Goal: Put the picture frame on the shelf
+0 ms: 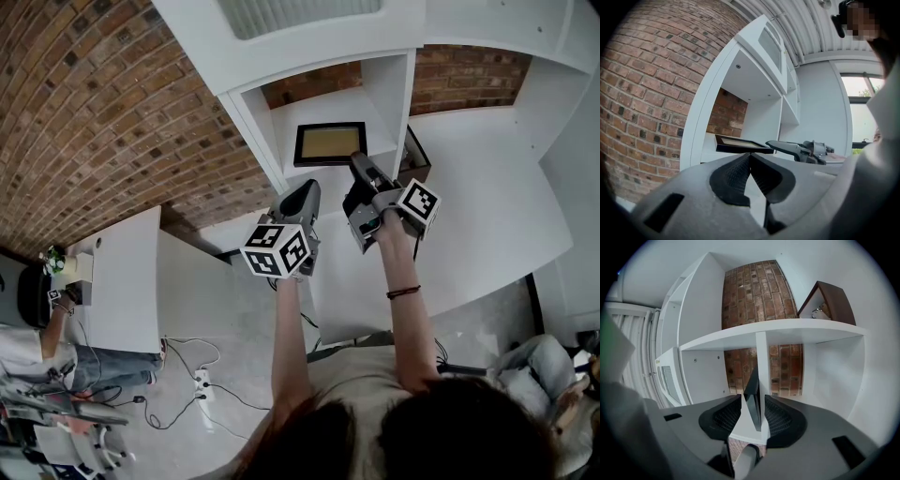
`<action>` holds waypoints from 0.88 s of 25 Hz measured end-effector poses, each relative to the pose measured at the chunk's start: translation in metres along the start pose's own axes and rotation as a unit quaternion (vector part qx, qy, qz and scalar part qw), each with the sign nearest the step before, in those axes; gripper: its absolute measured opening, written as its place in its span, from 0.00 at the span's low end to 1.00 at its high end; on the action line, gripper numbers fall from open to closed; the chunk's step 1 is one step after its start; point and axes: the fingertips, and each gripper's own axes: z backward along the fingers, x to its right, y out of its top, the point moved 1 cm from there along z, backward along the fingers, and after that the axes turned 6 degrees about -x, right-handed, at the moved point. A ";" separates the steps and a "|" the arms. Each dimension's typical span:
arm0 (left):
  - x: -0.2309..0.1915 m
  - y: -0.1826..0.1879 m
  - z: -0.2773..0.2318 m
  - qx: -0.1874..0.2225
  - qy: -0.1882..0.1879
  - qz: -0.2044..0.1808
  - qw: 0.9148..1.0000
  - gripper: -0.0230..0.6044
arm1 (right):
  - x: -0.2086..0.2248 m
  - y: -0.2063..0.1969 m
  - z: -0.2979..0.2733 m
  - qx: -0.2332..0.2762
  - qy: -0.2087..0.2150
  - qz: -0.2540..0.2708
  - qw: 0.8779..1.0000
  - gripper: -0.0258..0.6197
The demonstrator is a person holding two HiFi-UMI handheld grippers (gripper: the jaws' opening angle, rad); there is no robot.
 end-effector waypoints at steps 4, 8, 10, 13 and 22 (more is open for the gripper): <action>0.003 0.003 0.004 0.008 -0.001 -0.001 1.000 0.05 | 0.001 -0.008 0.003 -0.021 0.007 -0.002 1.000 0.23; 0.006 0.001 0.006 0.007 -0.003 0.003 1.000 0.05 | 0.001 -0.018 0.005 -0.046 0.011 -0.011 0.999 0.23; 0.008 -0.001 0.007 0.004 -0.005 0.004 1.000 0.05 | 0.002 -0.023 0.006 -0.054 0.010 -0.012 0.998 0.23; 0.011 -0.004 0.009 0.002 -0.007 0.006 1.000 0.05 | 0.002 -0.028 0.010 -0.062 0.010 -0.011 0.998 0.21; 0.022 -0.010 0.018 -0.004 -0.015 0.004 1.000 0.05 | 0.002 -0.040 0.021 -0.064 0.020 -0.020 0.998 0.09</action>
